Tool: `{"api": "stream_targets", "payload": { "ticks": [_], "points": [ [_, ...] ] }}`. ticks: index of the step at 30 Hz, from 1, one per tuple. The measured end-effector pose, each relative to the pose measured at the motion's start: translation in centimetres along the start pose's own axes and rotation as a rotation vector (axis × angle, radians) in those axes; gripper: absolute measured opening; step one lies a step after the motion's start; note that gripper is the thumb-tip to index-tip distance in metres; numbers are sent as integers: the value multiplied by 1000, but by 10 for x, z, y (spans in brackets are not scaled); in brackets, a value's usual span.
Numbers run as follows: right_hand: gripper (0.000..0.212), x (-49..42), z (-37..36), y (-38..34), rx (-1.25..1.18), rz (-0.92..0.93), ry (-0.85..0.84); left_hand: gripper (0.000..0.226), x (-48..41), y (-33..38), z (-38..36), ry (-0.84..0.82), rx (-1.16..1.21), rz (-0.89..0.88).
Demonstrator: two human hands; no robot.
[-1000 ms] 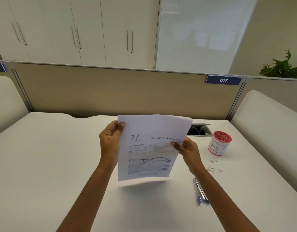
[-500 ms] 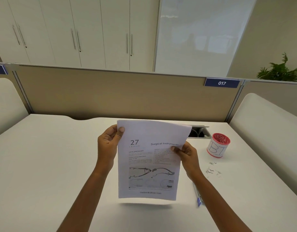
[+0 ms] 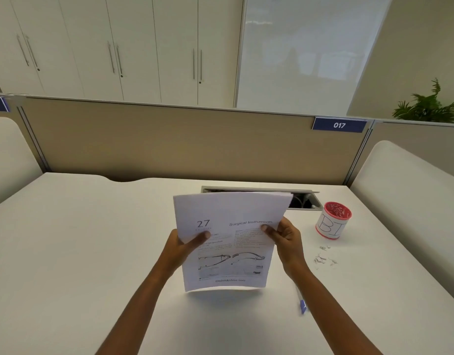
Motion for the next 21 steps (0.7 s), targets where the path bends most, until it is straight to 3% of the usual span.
{"api": "stream_targets", "payload": {
  "ticks": [4, 8, 10, 12, 13, 16, 19, 21],
  "points": [
    [23, 8, 2, 23, -17, -94, -48, 80, 6, -17, -8, -5, 41, 35],
    [28, 9, 8, 49, 143, -150, -135, 78, 5, -24, -10, 35, 72, 15],
    [32, 8, 20, 66, 397, -149, -170, 63, 2, -25, -8, 81, 77, 6],
    [45, 3, 45, 87, 851, -92, -132, 18, -1, -26, -6, 124, 98, 18],
    [49, 3, 60, 96, 1091, -87, -110, 7, -3, -28, -5, 144, 83, 32],
    [50, 16, 102, 111, 1528, -231, -28, 8, -5, -31, -2, 163, 102, 65],
    [42, 31, 124, 128, 1496, -432, -23, 66, -7, -34, 1, 141, 117, 81],
    [39, 33, 130, 138, 1463, -477, -76, 76, -9, -34, -1, 109, 152, 85]
  ]
}}
Point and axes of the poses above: each hand's wrist, its own x-axis away from the middle knuckle, its own z-axis out of the back of the hand, y = z × x, the point moved 8 cm from there along -x, towards the middle knuckle, and after that the axes turned 12 degrees about y, right-handed, at the moved point
